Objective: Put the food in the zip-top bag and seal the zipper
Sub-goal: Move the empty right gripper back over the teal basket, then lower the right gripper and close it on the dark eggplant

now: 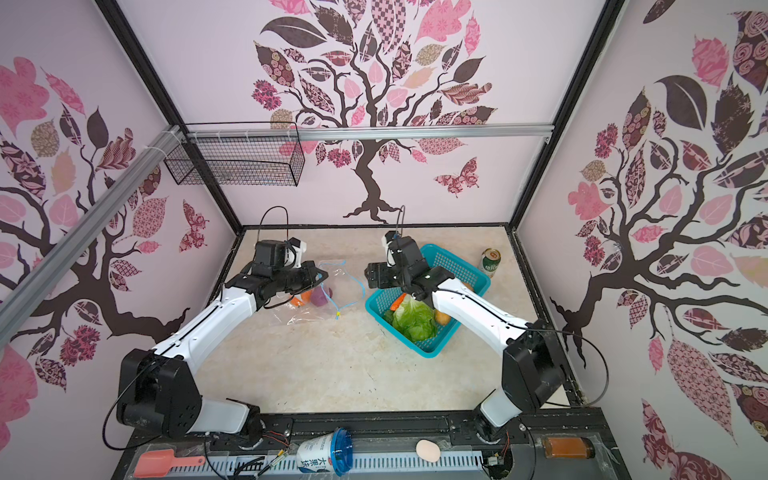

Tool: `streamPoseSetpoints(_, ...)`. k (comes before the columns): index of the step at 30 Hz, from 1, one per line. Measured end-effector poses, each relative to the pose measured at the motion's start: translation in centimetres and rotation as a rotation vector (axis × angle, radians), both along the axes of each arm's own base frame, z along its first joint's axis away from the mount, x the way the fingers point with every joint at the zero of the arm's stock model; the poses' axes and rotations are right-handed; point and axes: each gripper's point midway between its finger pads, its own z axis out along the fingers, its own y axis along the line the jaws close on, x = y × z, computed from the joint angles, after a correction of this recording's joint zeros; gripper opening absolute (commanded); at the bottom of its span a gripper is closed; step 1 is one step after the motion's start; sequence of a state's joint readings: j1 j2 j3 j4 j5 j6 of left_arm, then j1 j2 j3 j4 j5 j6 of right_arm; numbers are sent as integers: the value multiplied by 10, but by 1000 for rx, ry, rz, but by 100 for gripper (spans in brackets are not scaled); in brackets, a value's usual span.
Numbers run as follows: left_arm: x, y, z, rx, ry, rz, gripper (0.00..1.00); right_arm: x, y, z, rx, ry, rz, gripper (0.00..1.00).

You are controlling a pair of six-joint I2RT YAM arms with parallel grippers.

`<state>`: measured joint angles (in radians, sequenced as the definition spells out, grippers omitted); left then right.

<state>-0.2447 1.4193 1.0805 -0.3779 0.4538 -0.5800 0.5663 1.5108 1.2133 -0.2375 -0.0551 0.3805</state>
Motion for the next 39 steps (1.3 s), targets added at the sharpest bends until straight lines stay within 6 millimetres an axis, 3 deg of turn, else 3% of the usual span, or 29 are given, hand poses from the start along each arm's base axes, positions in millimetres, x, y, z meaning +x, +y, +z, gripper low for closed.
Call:
streamPoseSetpoints(3, 0, 0, 0, 0, -1, 0, 0, 12, -46, -7, 6, 21, -129, 83)
streamPoseSetpoints(7, 0, 0, 0, -1, -1, 0, 0, 24, -104, -31, 43, 93, -288, 77)
streamPoseSetpoints(11, 0, 0, 0, -2, -1, 0, 0, 27, -142, -56, 65, 156, -383, 75)
streamPoseSetpoints(25, 0, 0, 0, -2, -1, -1, 0, 56, -128, -154, 171, 383, -423, 74)
streamPoseSetpoints(32, 0, 0, 0, -2, -1, -1, 0, 80, -119, -157, 238, 370, -430, 74)
streamPoseSetpoints(39, 0, 0, 0, -3, -1, -2, 0, 88, -117, -169, 260, 376, -444, 72)
